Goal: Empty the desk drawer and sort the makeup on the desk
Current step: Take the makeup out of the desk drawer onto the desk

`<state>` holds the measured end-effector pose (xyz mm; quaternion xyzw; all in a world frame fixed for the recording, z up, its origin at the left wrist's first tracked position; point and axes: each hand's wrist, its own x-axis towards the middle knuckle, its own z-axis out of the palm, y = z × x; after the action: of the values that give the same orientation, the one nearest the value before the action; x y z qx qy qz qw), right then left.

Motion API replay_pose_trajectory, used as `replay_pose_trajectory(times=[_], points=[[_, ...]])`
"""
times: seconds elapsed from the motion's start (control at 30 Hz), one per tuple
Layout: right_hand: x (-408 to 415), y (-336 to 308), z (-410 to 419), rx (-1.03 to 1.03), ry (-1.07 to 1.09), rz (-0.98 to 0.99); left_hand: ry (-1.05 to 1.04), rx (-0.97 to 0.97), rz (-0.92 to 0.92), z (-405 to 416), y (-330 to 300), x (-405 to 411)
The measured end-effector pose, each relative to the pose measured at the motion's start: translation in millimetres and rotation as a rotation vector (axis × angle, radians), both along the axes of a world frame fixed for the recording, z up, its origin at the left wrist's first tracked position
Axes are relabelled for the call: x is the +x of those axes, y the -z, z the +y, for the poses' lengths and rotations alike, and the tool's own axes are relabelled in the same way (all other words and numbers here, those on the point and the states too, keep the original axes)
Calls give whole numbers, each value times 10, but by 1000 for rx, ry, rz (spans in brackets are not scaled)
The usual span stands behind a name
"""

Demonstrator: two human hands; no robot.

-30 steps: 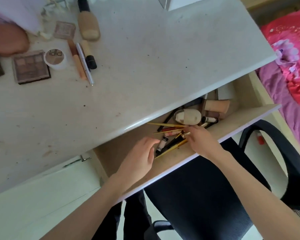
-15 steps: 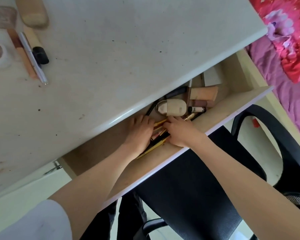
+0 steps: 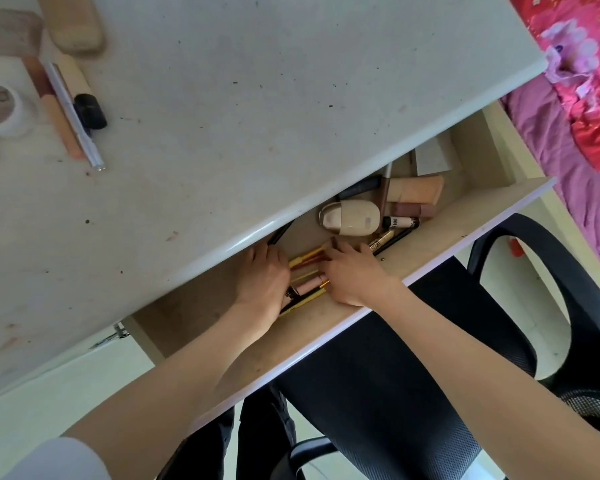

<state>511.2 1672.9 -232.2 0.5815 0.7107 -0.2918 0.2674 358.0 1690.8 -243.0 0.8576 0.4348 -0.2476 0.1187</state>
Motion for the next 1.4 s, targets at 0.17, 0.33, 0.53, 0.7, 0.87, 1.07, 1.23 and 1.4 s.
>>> replay_pose_trajectory(times=[0.17,0.33,0.53,0.7,0.87,1.07,1.23,1.4], points=[[-60,-26,93,-141,3,37,-81,-42,3,-74,-17,-248],[-196,-33,72,-202,-88,19,-197,-263,-146,-98,-13,-343],[-287,-62,60,-248,-112,9,-244,-310,-250,-165,14,-434],[-331,-80,21,-274,-164,16,-306,-388,-237,-224,43,-453],[-327,-145,20,-230,-135,61,-333,-406,-291,-304,20,-607],[-252,-266,-17,-68,-68,145,-362,-454,-332,-372,43,-682],[-194,-371,-44,33,1,173,-337,-426,-262,-373,54,-686],[-147,-422,-69,93,54,174,-343,-497,-216,-344,34,-764]])
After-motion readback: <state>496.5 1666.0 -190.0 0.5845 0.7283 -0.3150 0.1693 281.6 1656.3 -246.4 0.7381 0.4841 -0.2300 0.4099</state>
